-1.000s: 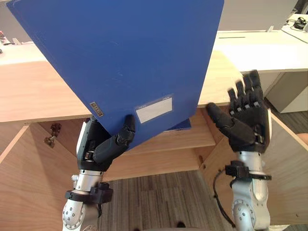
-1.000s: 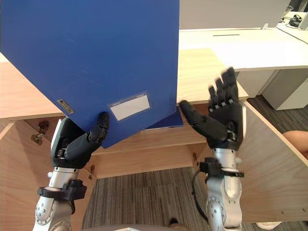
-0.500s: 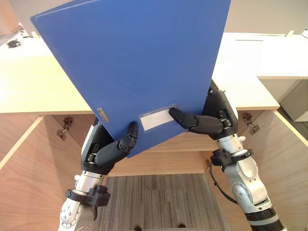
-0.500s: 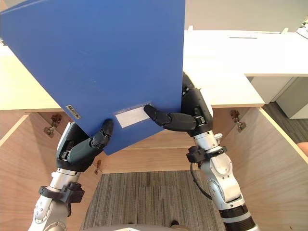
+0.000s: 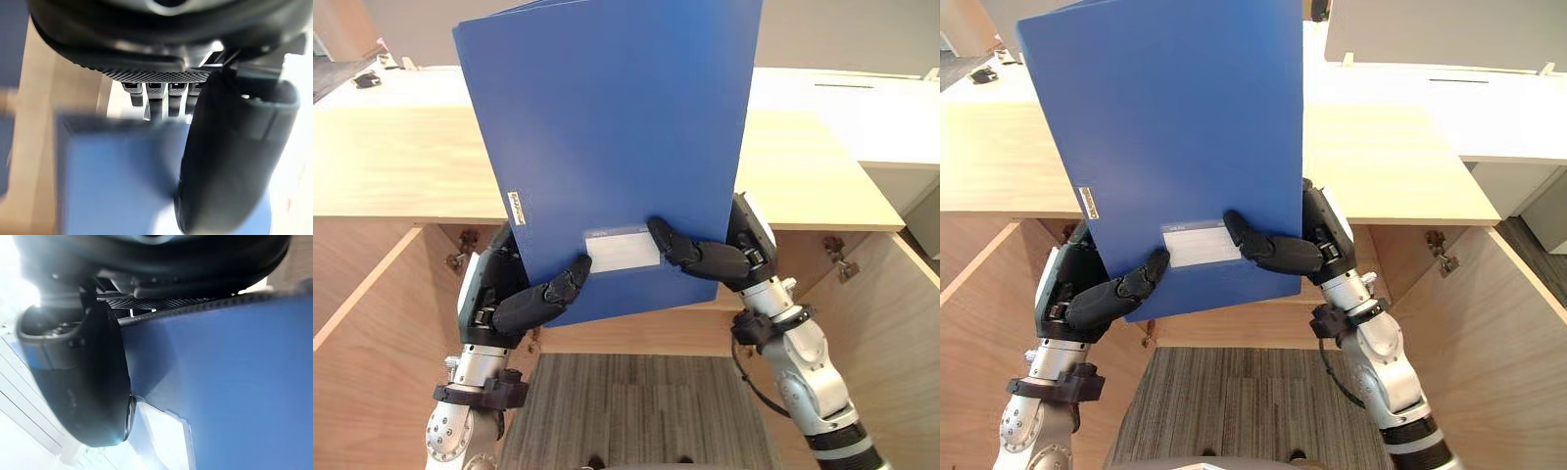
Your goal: Walk over to the cabinet, pick up the folder, carry it to the office cabinet, place the folder inside the office cabinet, then close the office cabinet door
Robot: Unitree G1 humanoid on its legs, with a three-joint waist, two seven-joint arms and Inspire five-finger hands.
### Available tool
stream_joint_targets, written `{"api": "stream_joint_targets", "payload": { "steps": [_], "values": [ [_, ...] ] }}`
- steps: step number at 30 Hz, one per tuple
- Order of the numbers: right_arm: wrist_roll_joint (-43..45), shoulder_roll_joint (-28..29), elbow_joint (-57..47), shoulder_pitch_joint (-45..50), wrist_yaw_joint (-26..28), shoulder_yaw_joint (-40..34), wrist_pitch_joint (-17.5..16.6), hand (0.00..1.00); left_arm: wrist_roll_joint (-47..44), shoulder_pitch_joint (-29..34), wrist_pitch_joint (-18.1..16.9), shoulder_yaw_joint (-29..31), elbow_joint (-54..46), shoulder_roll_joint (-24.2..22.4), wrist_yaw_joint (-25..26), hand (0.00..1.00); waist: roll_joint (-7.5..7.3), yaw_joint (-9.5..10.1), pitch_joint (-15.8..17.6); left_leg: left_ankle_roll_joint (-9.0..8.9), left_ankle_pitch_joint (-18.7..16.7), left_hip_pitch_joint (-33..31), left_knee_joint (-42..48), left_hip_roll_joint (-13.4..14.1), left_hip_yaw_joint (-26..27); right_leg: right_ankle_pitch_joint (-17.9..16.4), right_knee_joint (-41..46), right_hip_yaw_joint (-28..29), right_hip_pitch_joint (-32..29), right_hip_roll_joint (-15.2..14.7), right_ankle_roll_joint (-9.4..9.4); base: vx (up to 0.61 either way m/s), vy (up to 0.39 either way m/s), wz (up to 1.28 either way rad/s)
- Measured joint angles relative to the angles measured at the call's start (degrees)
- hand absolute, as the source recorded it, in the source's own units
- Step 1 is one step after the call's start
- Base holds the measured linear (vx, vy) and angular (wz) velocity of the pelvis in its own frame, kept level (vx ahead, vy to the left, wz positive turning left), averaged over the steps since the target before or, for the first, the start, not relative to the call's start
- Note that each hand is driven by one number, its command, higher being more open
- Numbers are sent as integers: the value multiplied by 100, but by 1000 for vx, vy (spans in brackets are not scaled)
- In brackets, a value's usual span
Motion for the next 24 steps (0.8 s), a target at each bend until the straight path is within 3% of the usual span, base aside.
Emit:
{"api": "stream_joint_targets", "payload": {
  "steps": [3, 6, 12, 16, 19, 21, 24],
  "values": [
    [-298, 266, 4, 12, -214, -251, 19, 0, 139, -83, -81, 625, 744, -328, 440, 100, 3, 5, -2, 5, 15, -14, -1, -4, -22, -1, 0, -29, -1, -10, -1, -47, -36, 4],
    [-395, 503, 4, 12, -436, -538, 18, 0, 547, -47, 84, 1167, 1654, -465, 965, 100, 5, 0, -4, 5, 20, -23, -2, -5, -24, -5, 0, -36, -11, -15, -6, -42, -34, 1],
    [-559, 513, 70, 16, -592, -543, 18, 0, 1026, 186, 288, 1270, 2922, -535, 1147, 100, 13, 4, -14, 2, 27, -92, -2, -14, -26, -12, -4, -49, -72, -24, -13, -26, -27, 0],
    [-926, 348, 281, 17, -570, 169, 18, 0, 1252, 59, 437, 1226, 4229, -536, 1012, 100, 16, -24, -56, -7, 54, -233, -2, -17, -25, -11, -9, -55, -210, -17, -12, -23, -37, 0],
    [-1370, 88, 941, -4, -486, 1103, 21, 0, 1468, -241, 556, 1224, 5879, -462, 983, 100, 17, -10, -83, -12, 57, -369, 59, 9, -36, -11, -3, -60, -312, -11, -13, -17, -42, 4],
    [-1616, -23, 1425, -169, -386, 1543, 34, 0, 1564, -540, 674, 1220, 6615, -424, 1006, 100, 11, 8, 100, -5, -48, -717, 426, 38, -80, -25, 205, -75, -572, -21, -36, -67, -20, 11],
    [-2231, -85, 2293, -952, -386, 2121, 130, 0, 1750, -1134, 729, 974, 7279, -273, 1035, 100, 55, 75, 764, 21, -465, -1747, 1724, 238, -148, -257, 1059, -76, -1394, -21, -125, -182, -35, 7]
  ]
}}
